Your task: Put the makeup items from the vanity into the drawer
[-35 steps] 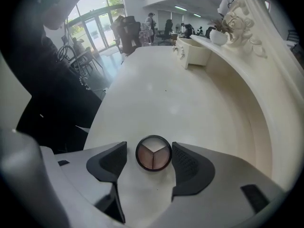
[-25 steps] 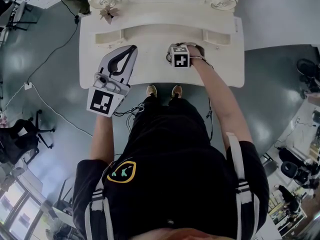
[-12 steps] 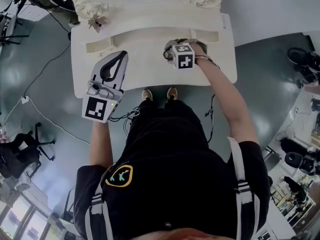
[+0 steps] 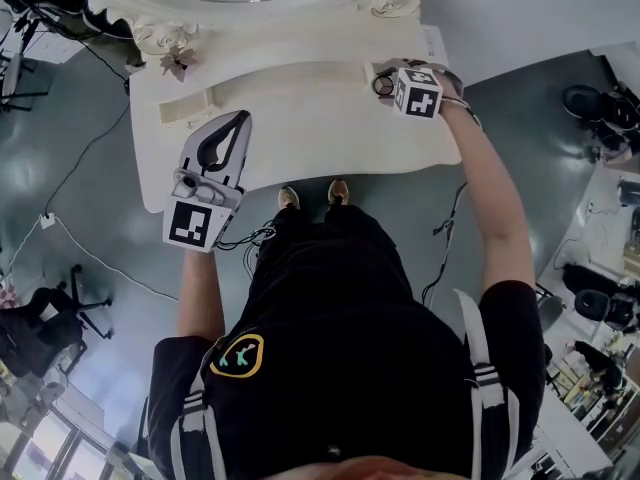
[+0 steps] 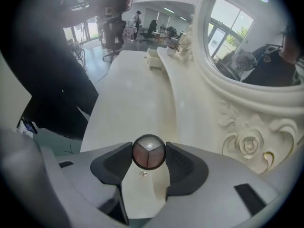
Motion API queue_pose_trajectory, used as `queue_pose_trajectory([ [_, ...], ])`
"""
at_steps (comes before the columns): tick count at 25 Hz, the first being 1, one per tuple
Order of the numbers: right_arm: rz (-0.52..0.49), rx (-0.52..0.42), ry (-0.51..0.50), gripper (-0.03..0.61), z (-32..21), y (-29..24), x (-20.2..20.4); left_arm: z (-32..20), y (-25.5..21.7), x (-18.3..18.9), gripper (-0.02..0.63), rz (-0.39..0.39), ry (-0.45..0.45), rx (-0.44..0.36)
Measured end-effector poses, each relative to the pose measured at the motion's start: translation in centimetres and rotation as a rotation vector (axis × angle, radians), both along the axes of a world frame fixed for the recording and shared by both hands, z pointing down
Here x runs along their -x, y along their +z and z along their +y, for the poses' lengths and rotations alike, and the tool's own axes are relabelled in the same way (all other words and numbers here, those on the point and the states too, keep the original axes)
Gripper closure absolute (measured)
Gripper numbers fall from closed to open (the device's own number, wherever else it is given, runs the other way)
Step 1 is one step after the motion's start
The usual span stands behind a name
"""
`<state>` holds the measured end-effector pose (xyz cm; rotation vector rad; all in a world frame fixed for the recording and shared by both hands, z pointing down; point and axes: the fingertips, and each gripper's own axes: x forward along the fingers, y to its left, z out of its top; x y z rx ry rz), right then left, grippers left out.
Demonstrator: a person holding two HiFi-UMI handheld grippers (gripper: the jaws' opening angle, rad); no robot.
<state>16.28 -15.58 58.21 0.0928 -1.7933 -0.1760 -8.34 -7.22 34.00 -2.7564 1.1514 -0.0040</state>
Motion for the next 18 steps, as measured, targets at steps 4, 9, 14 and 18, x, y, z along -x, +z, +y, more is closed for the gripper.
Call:
queue_pose_trajectory([
  [4,0.030,0.000,0.071,0.337,-1.9,0.7,-3.5,-0.3,-0.3,-0.3,0.595,0.036,-0.019,0.056],
  [9,0.040,0.005,0.141,0.337,-3.8,2.5,-5.7,-0.4,0.3,0.4,0.595,-0.014,-0.022,0.017],
  [14,0.031,0.026,0.180,0.337,-4.6,3.7,-6.1,-0.5,0.6,0.7,0.595,-0.019,-0.040,0.036],
  [18,0.018,0.046,0.188,0.336,-4.8,4.0,-6.1,-0.6,0.3,0.4,0.595,0.012,-0.053,0.069],
])
